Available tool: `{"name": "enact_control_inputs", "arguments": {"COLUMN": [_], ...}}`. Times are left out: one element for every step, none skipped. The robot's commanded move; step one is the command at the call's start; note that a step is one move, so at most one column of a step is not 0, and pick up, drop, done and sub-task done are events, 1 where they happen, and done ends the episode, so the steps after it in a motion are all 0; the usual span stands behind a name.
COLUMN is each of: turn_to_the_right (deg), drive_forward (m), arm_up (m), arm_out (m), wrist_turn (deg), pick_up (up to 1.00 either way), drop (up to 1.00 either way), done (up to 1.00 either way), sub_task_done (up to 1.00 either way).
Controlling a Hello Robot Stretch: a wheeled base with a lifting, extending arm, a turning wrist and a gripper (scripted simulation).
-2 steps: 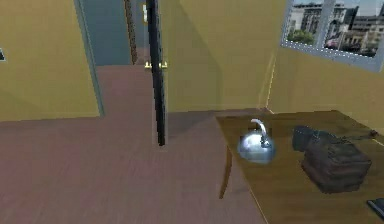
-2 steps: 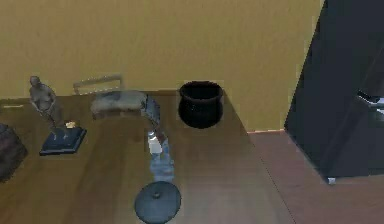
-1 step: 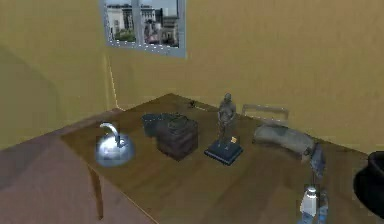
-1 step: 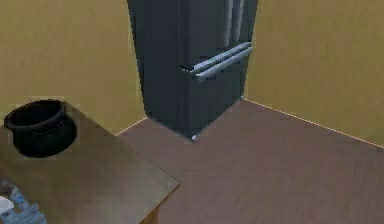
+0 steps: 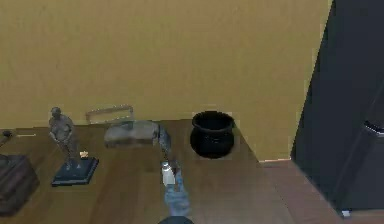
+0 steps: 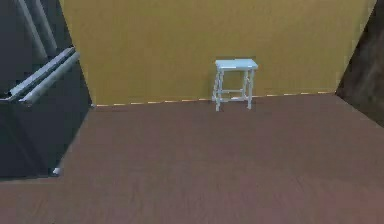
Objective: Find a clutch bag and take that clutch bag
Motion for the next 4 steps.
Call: {"name": "enact_control_inputs", "arguments": {"turn_to_the_right": [45.0,36.0,0.0,-36.0], "drive_forward": [0.0,0.0,0.55,0.0], "arm_up": [0.0,0.0,0.0,0.0], "arm_out": [0.0,0.0,0.0,0.0], "wrist_turn": [0.0,0.0,0.0,0.0], "pick_up": [0.0,0.0,0.0,0.0], "drop": [0.0,0.0,0.0,0.0], "done": [0.0,0.0,0.0,0.0], "sub_task_done": [0.0,0.0,0.0,0.0]}}
